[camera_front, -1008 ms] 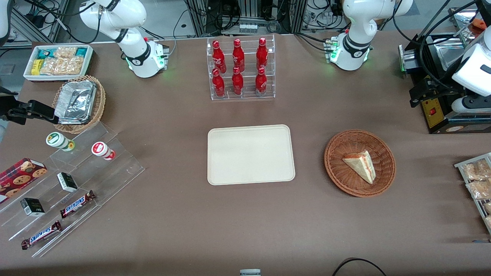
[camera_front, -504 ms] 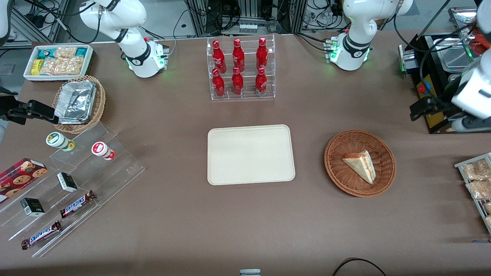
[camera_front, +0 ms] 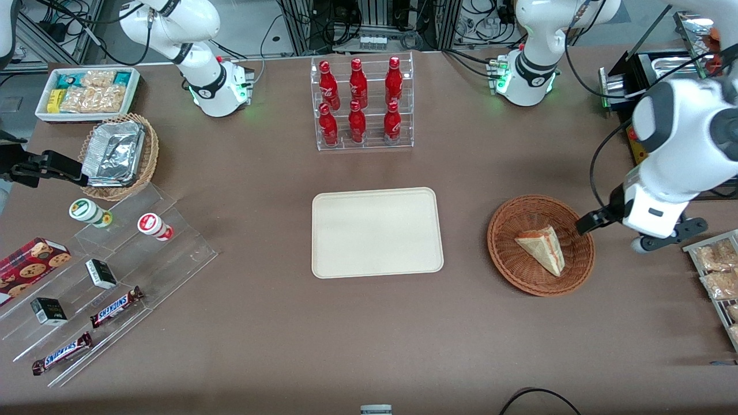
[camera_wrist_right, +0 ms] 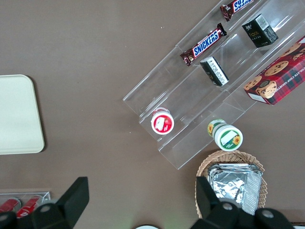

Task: Place sandwich from basket to tray
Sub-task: 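Lower the left gripper and grasp the wrapped sandwich upright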

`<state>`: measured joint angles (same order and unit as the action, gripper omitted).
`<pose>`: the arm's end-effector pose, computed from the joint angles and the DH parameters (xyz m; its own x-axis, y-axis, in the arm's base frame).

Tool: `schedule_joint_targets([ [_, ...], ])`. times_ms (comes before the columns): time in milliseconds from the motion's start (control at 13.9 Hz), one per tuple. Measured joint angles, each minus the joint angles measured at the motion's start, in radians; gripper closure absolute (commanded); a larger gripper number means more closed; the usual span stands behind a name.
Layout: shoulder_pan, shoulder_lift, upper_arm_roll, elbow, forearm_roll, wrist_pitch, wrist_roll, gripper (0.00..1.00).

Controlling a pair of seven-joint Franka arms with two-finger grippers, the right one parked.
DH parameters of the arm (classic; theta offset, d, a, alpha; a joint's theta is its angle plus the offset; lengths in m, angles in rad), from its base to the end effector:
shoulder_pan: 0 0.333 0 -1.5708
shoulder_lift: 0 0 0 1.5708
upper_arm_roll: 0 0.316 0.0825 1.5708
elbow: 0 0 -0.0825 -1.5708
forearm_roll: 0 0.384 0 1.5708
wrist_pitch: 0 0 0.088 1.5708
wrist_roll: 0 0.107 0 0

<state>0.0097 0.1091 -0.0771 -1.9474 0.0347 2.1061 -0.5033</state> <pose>0.5865 -0.0369 0.4295 0.9118 0.4069 0.0544 0.4073 -0.9133 0.0045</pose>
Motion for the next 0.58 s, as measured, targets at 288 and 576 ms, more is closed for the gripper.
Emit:
schedule_joint_targets([
  [288, -0.002, 0.001, -0.003, -0.195, -0.001, 0.302, -0.229, 0.00],
  [576, -0.027, 0.034, -0.009, -0.295, -0.001, 0.444, -0.353, 0.00],
])
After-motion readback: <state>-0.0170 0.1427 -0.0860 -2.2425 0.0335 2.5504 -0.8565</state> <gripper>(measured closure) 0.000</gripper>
